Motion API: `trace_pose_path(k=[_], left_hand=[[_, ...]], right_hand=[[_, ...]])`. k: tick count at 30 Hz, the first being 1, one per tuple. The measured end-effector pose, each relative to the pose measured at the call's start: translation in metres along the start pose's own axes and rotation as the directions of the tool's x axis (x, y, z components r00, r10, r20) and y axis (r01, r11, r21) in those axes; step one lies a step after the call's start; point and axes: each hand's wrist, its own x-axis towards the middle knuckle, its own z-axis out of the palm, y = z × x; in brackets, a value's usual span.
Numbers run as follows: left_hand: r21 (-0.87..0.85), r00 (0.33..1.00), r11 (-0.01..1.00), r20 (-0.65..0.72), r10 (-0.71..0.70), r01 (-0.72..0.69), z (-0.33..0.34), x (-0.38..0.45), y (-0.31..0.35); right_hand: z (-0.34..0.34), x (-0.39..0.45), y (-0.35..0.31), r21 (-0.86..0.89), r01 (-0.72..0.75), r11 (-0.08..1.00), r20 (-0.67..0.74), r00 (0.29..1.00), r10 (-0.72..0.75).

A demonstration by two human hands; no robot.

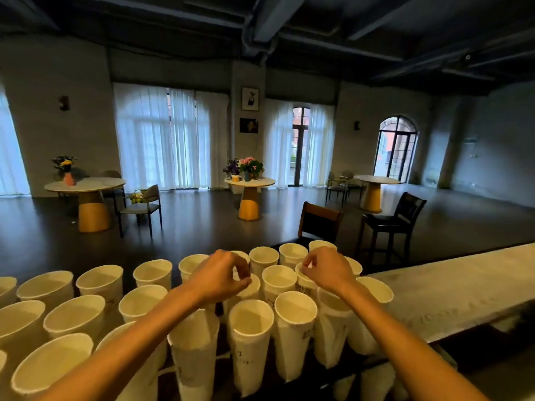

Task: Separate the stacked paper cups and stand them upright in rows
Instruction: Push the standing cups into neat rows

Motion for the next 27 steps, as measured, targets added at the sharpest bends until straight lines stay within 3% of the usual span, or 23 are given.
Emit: trace_pose_path(k=[8,14,27], left_hand=[[0.138,0.989,0.990,0.146,0.007,-0.028,0.046,0.056,0.045],[0.189,0.970,0.982,0.240,-0.037,-0.009,0.066,0.072,0.042],[0.216,0.961,0.976,0.273,-0.043,-0.018,0.065,0.075,0.040]], right_hand=[[-0.006,0.027,0.059,0.011,0.085,0.996,0.147,0.985,-0.086],[-0.003,0.047,0.076,-0.086,0.046,0.995,0.054,0.998,-0.041],[0.014,0.069,0.078,-0.184,0.073,0.980,0.091,0.994,-0.057]])
